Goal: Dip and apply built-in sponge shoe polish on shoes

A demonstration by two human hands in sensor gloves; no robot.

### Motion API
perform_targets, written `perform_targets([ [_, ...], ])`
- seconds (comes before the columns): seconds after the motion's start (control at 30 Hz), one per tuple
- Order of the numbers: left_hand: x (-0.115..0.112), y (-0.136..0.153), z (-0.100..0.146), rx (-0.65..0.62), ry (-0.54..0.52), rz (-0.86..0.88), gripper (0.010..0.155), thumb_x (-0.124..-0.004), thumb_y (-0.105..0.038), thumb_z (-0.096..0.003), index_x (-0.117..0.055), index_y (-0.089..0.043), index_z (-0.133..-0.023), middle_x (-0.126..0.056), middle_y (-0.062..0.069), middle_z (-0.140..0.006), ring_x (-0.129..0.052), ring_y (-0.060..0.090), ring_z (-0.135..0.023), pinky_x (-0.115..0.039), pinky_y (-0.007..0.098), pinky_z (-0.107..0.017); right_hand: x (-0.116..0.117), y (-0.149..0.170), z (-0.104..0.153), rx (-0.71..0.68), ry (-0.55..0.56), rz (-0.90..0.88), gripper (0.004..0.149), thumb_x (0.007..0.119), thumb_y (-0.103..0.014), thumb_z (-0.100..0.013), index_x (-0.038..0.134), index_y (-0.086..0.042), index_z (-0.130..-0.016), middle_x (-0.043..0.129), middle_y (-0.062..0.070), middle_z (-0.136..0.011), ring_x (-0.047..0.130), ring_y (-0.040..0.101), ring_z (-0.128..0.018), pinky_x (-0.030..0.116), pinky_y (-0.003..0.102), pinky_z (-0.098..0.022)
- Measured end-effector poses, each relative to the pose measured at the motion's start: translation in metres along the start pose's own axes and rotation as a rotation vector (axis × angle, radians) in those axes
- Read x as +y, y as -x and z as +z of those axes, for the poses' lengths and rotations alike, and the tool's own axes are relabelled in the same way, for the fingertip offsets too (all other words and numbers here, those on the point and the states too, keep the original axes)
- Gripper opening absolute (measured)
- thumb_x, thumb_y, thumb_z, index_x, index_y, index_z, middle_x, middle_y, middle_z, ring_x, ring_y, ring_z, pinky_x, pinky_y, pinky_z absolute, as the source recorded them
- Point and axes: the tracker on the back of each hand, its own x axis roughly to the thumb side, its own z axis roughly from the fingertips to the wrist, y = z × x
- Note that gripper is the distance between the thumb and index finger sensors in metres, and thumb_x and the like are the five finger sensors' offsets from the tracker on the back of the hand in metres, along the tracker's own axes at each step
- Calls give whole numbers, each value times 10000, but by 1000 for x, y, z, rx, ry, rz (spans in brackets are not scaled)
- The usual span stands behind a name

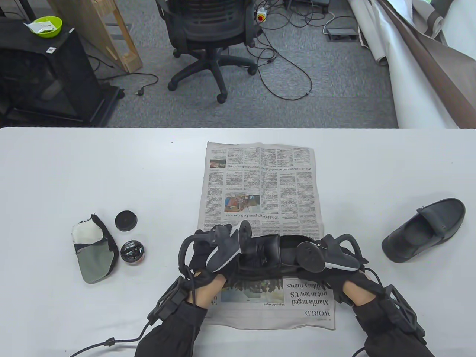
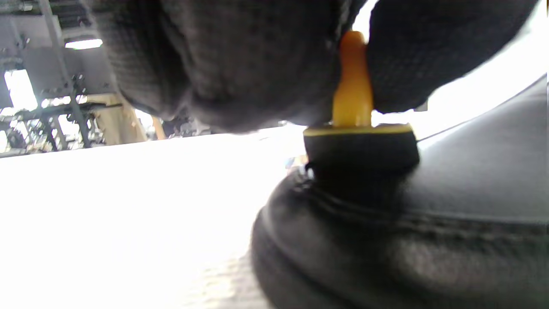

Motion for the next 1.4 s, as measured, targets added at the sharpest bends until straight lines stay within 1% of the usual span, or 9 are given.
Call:
perform_targets([
  [0.1,2,10,1,-22,24,-7,466,-920,-542,-416,-916,-214,-747,-1022,26,-538,-1021,50,-245,-873,410,-556,0,0,0,5,3,4,403,903,-506,-305,900,-330,-668,851,-38,-677,910,211,-346,796,484,-519],
  [0.17,2,13,3,-49,87,57,464,-922,-539,-416,-914,-215,-748,-1021,29,-544,-1024,56,-253,-869,414,-560,0,0,0,4,2,1,402,905,-504,-305,901,-329,-667,852,-37,-676,910,211,-345,796,484,-519],
  [0.33,1,-5,11,-216,194,166,460,-922,-535,-414,-908,-235,-763,-1031,20,-579,-1053,42,-288,-877,403,-562,0,0,0,3,2,0,403,907,-502,-303,902,-329,-668,852,-35,-676,910,212,-345,796,485,-519],
  [0.5,2,-29,21,-301,135,229,460,-916,-529,-415,-902,-233,-767,-1029,21,-584,-1055,39,-294,-878,398,-563,1,0,0,0,4,4,406,906,-499,-300,903,-330,-669,852,-35,-676,910,213,-344,796,486,-519],
  [0.67,6,-38,21,-243,-67,310,457,-896,-535,-422,-900,-231,-763,-1028,13,-569,-1048,34,-278,-883,391,-556,1,0,-1,-5,-2,-7,402,911,-492,-301,906,-330,-669,852,-30,-676,909,216,-345,794,488,-520],
  [0.8,7,-41,10,-168,-148,185,461,-889,-530,-426,-894,-224,-771,-1024,16,-572,-1044,39,-279,-878,398,-555,1,1,-1,-6,-3,-8,404,912,-494,-299,906,-332,-669,852,-32,-676,909,215,-345,794,487,-521],
  [1.03,-5,-17,-9,-56,-51,107,467,-914,-532,-413,-908,-210,-751,-1026,26,-545,-1032,50,-256,-876,406,-553,0,0,-1,-3,-4,-2,404,907,-497,-302,904,-330,-670,852,-34,-675,910,212,-344,796,485,-518],
  [1.27,-1,5,-5,10,38,39,472,-929,-535,-410,-909,-197,-737,-1019,34,-524,-1017,52,-233,-874,411,-548,0,0,-1,0,-5,-3,400,906,-498,-305,902,-332,-669,851,-36,-676,910,211,-345,796,485,-518],
  [1.4,3,6,2,-32,84,43,468,-931,-528,-413,-919,-189,-736,-1031,38,-519,-1028,48,-228,-883,409,-540,0,0,-1,2,-4,-1,400,905,-499,-305,902,-331,-668,853,-36,-675,910,211,-345,797,484,-518],
])
